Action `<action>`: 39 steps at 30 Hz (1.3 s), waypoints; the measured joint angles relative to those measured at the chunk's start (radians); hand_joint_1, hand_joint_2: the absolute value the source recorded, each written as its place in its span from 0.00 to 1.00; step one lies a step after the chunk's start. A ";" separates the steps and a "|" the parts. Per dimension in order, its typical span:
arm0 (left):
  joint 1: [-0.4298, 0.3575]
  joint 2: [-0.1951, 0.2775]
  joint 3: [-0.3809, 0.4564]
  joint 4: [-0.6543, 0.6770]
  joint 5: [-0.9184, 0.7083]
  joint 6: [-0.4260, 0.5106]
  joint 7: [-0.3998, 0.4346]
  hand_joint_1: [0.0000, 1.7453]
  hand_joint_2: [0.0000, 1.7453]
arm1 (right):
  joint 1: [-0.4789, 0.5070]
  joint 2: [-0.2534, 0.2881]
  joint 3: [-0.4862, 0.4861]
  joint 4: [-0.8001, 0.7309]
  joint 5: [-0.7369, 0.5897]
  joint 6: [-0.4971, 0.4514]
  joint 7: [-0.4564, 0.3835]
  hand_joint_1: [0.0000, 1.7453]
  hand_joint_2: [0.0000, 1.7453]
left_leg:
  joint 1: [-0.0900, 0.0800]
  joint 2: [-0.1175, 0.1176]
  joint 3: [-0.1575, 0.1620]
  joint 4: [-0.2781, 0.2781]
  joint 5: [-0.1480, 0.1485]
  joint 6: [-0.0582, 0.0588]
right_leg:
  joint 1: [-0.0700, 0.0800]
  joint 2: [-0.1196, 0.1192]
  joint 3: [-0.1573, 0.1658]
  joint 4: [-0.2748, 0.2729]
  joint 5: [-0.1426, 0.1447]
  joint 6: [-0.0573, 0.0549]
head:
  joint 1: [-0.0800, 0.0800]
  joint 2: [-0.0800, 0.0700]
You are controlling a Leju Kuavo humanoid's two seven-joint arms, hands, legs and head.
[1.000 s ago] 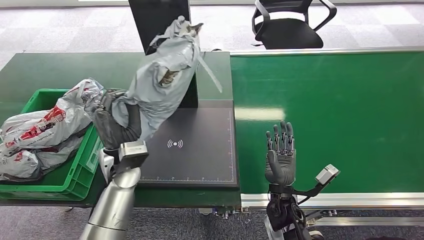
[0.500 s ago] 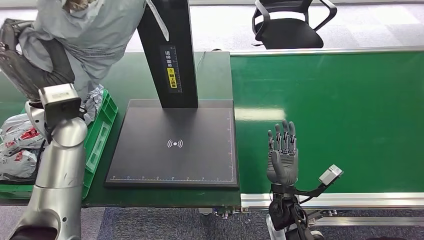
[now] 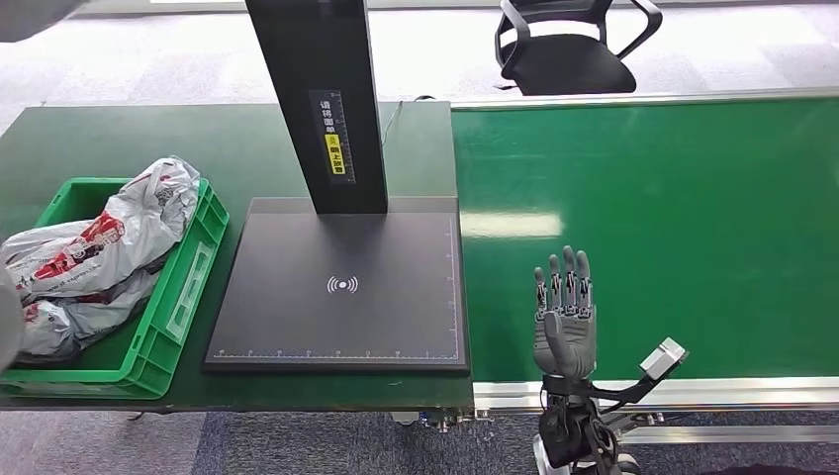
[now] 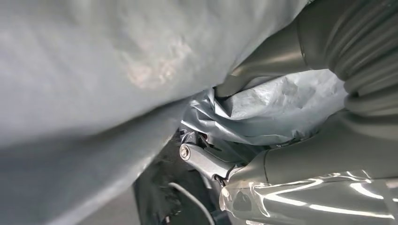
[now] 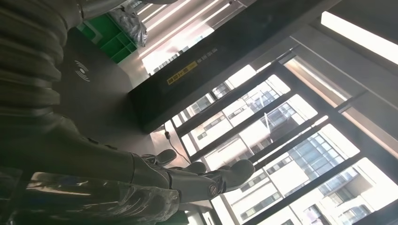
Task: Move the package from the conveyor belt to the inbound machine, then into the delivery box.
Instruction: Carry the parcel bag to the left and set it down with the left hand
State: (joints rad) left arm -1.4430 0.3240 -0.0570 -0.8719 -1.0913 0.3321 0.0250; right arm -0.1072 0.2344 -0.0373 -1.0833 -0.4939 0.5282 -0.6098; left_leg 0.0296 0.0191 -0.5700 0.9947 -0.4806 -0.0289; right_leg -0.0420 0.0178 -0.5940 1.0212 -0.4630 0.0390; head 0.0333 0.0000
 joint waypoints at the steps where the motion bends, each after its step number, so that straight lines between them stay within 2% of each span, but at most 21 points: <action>1: -0.010 0.020 0.010 0.037 -0.027 -0.005 0.006 0.96 1.00 | 0.003 0.003 -0.004 -0.005 0.001 0.001 0.003 0.00 1.00 | 0.000 0.000 0.000 0.000 0.000 0.000 | 0.000 0.000 0.000 0.001 0.000 0.000 | 0.000 0.000; 5: -0.002 0.092 0.052 0.162 -0.087 0.000 0.004 0.97 1.00 | 0.016 0.011 -0.016 -0.030 0.006 0.003 0.008 0.00 1.00 | 0.000 0.000 0.000 -0.001 0.001 -0.001 | 0.000 0.000 0.000 0.002 0.000 -0.001 | 0.000 0.000; 9: 0.074 0.180 0.108 0.238 -0.048 0.046 -0.073 0.97 1.00 | 0.029 0.013 -0.027 -0.046 0.007 0.006 0.010 0.00 1.00 | 0.000 0.000 0.000 -0.001 0.001 -0.001 | 0.000 0.000 0.000 0.002 0.000 -0.001 | 0.000 0.000; 12: 0.187 0.245 0.167 0.258 0.029 0.075 -0.151 0.97 1.00 | 0.036 0.015 -0.039 -0.049 0.006 0.011 0.009 0.00 1.00 | 0.000 0.000 0.000 -0.001 0.000 -0.002 | 0.000 0.000 -0.001 0.002 -0.001 -0.001 | 0.000 0.000; 16: 0.436 0.294 0.285 0.232 0.179 0.156 -0.288 0.98 1.00 | 0.047 0.015 -0.048 -0.056 0.006 0.016 0.002 0.00 1.00 | -0.001 0.001 0.001 -0.001 0.000 -0.002 | -0.001 0.001 -0.001 0.001 -0.002 -0.002 | 0.001 0.000; 19: 0.653 0.287 0.385 0.161 0.228 0.192 -0.331 0.96 1.00 | 0.056 0.015 -0.051 -0.062 0.006 0.017 0.000 0.00 1.00 | -0.001 0.003 0.000 -0.001 -0.001 -0.003 | -0.001 0.002 -0.003 0.001 -0.002 -0.003 | 0.001 0.000; 21: 0.763 0.274 0.435 0.112 0.224 0.195 -0.330 0.96 1.00 | 0.060 0.015 -0.052 -0.064 0.005 0.017 -0.001 0.00 1.00 | -0.001 0.003 0.000 -0.001 -0.001 -0.003 | -0.001 0.002 -0.004 0.001 -0.002 -0.003 | 0.001 0.000; 25: 0.880 0.258 0.498 0.057 0.197 0.190 -0.313 0.97 1.00 | 0.064 0.015 -0.053 -0.064 0.004 0.017 -0.002 0.00 1.00 | -0.001 0.002 -0.001 -0.001 -0.001 -0.003 | -0.001 0.002 -0.003 0.000 -0.002 -0.003 | 0.001 0.000; 29: 0.907 0.249 0.523 0.059 0.155 0.193 -0.303 0.97 1.00 | 0.074 0.015 -0.055 -0.068 0.003 0.017 -0.006 0.00 1.00 | 0.000 0.000 -0.001 -0.001 -0.001 -0.003 | 0.000 0.001 -0.003 0.000 -0.002 -0.003 | 0.001 0.000; 39: 0.874 0.180 0.510 0.083 0.103 0.220 -0.313 0.97 1.00 | 0.080 0.015 -0.051 -0.072 -0.001 0.008 -0.013 0.00 1.00 | 0.000 0.000 0.000 -0.001 -0.001 -0.003 | 0.000 0.000 -0.002 0.000 -0.002 -0.003 | 0.001 0.000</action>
State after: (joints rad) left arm -0.5694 0.5044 0.4525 -0.7888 -0.9878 0.5523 -0.2875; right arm -0.0267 0.2495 -0.0885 -1.1555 -0.4953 0.5361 -0.6226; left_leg 0.0300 0.0193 -0.5702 0.9940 -0.4814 -0.0320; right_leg -0.0416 0.0182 -0.5962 1.0217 -0.4646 0.0363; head 0.0341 0.0000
